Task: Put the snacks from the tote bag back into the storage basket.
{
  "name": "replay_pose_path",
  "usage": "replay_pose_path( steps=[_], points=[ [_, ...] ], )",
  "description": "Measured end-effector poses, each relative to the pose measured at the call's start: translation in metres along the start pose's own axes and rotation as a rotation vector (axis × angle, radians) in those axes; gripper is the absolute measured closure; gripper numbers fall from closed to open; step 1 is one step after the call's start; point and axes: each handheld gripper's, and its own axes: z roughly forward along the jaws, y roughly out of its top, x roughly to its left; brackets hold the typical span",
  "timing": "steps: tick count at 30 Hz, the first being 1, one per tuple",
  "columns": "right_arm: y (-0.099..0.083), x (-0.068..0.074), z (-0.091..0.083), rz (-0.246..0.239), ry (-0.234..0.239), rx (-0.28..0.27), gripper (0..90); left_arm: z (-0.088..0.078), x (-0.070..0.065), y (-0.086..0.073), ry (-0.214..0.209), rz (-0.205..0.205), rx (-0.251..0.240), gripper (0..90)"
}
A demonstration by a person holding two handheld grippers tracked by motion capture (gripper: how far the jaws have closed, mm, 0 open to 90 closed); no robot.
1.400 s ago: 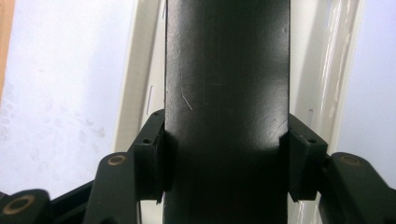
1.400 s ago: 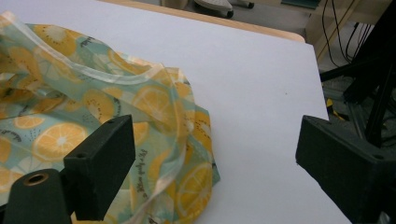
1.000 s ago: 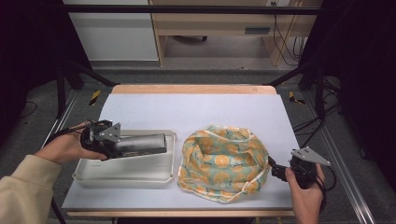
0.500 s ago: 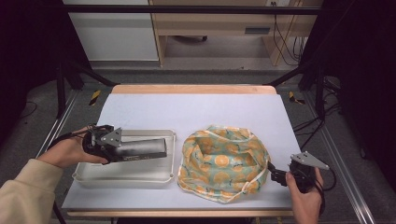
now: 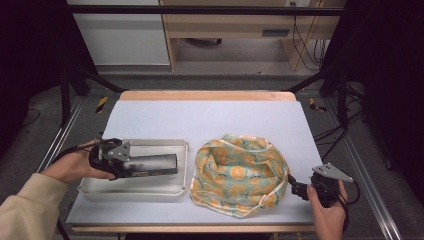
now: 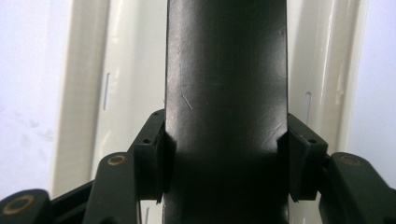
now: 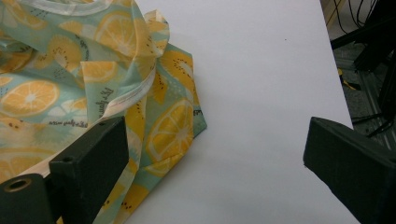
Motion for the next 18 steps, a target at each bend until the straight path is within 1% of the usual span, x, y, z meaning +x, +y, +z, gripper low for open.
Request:
replay_pose_path(
  steps=[2,3,4,6,8,13,18],
  points=[
    [0.000,-0.001,0.000,-0.002,0.000,0.000,7.0,0.003,0.000,0.001,-0.006,0.002,-0.006,43.3],
    [0.000,-0.001,0.000,-0.001,-0.001,0.000,7.0,0.004,0.000,0.001,-0.011,0.012,0.001,43.3],
    [-0.001,-0.001,0.000,0.003,-0.002,0.003,6.9,0.006,-0.001,0.002,-0.015,0.005,-0.008,43.3],
    [-0.001,-0.002,-0.001,0.005,-0.004,0.003,6.9,0.009,-0.001,0.003,-0.022,0.016,-0.001,43.3],
    [-0.001,-0.003,-0.001,0.010,-0.004,0.004,6.9,0.012,-0.002,0.003,-0.029,0.017,-0.002,43.3],
    [-0.003,-0.004,-0.002,0.017,-0.006,0.003,6.9,0.013,-0.002,0.004,-0.043,0.026,-0.002,43.3],
    [-0.003,-0.005,-0.001,0.017,-0.004,0.008,6.8,0.015,-0.003,0.005,-0.057,0.032,-0.013,43.3]
  ],
)
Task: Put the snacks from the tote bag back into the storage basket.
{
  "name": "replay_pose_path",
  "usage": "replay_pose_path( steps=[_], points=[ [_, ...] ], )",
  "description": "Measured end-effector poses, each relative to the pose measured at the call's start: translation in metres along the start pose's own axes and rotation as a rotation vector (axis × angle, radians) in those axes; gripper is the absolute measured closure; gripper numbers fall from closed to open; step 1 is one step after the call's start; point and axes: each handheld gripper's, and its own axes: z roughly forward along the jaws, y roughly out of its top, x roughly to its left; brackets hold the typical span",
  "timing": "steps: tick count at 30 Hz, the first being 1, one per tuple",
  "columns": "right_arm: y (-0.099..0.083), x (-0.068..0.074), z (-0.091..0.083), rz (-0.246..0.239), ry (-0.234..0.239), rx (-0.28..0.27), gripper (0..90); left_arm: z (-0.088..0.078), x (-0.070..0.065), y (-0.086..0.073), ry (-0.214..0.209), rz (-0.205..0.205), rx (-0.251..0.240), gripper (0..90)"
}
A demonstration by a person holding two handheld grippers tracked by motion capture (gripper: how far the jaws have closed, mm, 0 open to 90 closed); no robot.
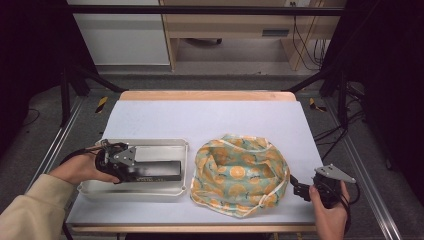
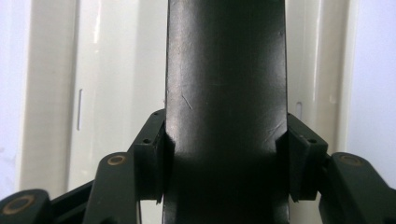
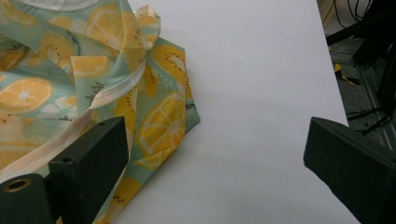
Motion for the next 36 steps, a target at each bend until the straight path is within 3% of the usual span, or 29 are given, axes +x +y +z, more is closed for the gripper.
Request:
replay_pose_path(
  steps=[13,36],
  points=[
    [-0.001,0.001,0.002,-0.010,0.002,0.011,6.8,0.007,-0.003,0.002,-0.029,0.024,-0.019,43.2],
    [-0.001,0.003,0.004,-0.010,0.009,0.030,6.5,0.015,-0.002,-0.004,-0.066,0.010,-0.053,43.1]
  ],
)
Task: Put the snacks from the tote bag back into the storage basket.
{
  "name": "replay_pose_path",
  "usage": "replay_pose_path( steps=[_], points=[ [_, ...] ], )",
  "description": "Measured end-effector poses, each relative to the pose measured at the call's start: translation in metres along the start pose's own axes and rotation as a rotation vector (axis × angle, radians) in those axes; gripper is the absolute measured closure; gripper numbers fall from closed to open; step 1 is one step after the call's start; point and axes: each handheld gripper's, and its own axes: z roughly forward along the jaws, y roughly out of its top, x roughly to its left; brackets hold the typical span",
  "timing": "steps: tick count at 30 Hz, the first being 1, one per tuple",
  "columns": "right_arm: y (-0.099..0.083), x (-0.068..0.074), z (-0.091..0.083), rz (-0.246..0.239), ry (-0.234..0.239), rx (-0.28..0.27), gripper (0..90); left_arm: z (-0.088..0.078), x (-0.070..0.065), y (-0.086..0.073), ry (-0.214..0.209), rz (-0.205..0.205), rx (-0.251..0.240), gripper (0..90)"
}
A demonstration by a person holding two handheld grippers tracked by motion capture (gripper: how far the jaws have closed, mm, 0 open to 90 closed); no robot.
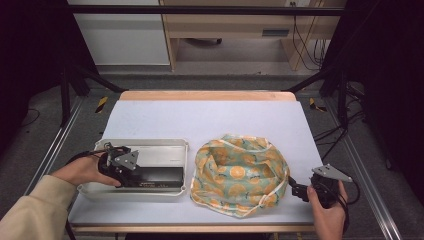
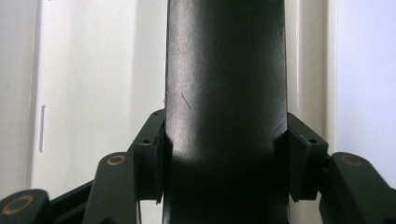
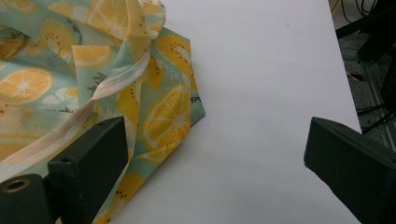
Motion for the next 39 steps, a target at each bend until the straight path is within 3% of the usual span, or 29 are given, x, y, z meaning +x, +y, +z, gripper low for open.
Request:
replay_pose_path(
  steps=[13,20,28,39],
  points=[
    [0.000,0.001,0.001,-0.005,0.001,0.003,6.5,0.004,0.005,-0.003,-0.024,0.007,0.008,42.8],
    [0.000,0.002,0.001,-0.006,0.008,0.005,6.5,0.005,0.006,-0.005,-0.033,-0.010,-0.009,41.8],
    [0.000,0.003,0.001,-0.006,0.010,0.010,6.5,-0.001,0.005,-0.005,-0.009,-0.092,-0.042,22.0],
    [0.000,0.003,0.001,-0.006,0.008,0.012,6.5,-0.013,-0.005,0.010,0.031,-0.090,-0.082,12.2]
  ],
)
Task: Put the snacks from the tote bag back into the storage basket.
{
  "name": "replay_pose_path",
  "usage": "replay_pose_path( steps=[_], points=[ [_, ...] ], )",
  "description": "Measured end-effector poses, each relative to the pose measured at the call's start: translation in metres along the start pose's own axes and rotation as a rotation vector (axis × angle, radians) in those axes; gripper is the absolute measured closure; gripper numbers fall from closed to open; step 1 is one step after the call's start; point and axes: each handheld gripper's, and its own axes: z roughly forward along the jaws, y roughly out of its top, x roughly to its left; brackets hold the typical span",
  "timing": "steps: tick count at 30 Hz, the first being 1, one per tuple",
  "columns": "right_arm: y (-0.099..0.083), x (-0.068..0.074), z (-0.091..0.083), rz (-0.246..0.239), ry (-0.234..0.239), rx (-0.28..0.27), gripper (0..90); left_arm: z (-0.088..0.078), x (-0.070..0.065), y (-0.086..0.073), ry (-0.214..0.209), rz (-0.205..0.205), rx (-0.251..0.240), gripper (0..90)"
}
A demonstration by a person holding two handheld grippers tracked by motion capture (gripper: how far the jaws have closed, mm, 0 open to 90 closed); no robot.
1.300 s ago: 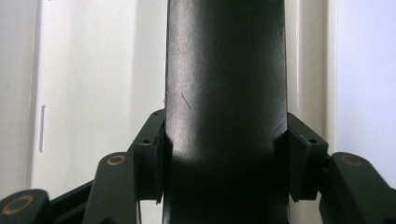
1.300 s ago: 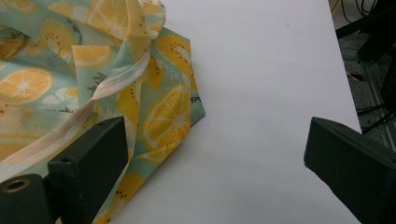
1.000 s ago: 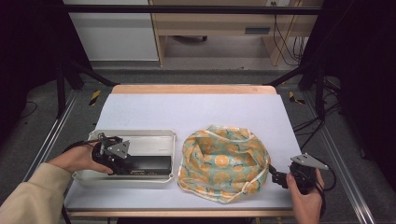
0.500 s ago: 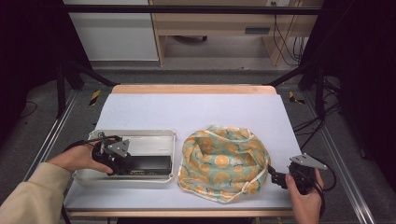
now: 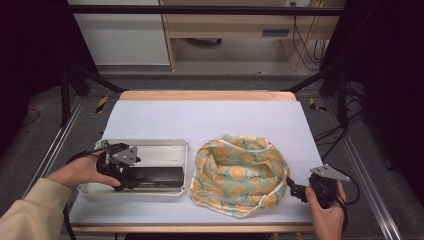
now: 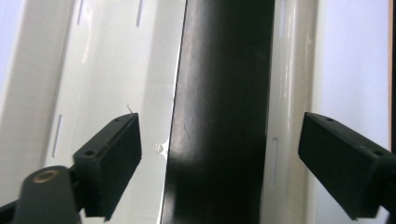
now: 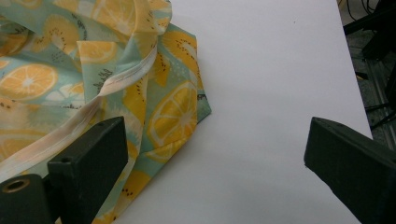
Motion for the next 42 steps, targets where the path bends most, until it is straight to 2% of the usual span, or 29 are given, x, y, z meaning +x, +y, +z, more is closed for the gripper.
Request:
replay_pose_path(
  steps=[10,21,24,27,30,32,36,40,42],
  points=[
    [0.000,0.000,0.000,0.001,0.002,0.000,6.5,-0.005,-0.004,0.010,0.028,-0.004,-0.010,10.5],
    [0.000,0.000,0.000,0.000,0.002,-0.003,6.4,-0.005,-0.005,0.015,0.038,-0.009,-0.013,8.0],
    [0.000,0.000,0.000,0.000,0.003,-0.003,6.4,-0.006,-0.005,0.018,0.058,-0.028,-0.018,6.4],
    [0.000,0.000,0.000,-0.003,0.003,-0.001,6.4,-0.008,-0.006,0.020,0.065,-0.031,-0.027,6.2],
    [0.000,0.000,0.000,0.003,0.004,-0.003,6.4,-0.011,-0.010,0.026,0.090,-0.039,-0.038,6.2],
    [0.000,0.000,0.000,0.002,0.004,-0.003,6.4,-0.013,-0.011,0.027,0.095,-0.028,-0.036,6.2],
    [0.000,0.000,0.000,-0.002,0.003,-0.002,6.4,-0.018,-0.015,0.037,0.129,-0.056,-0.068,6.3],
    [0.000,0.000,0.000,0.001,0.002,-0.002,6.4,-0.021,-0.017,0.042,0.139,-0.070,-0.101,6.4],
    [0.000,0.000,0.000,-0.001,0.004,-0.001,6.4,-0.024,-0.018,0.049,0.163,-0.100,-0.120,6.7]
  ],
)
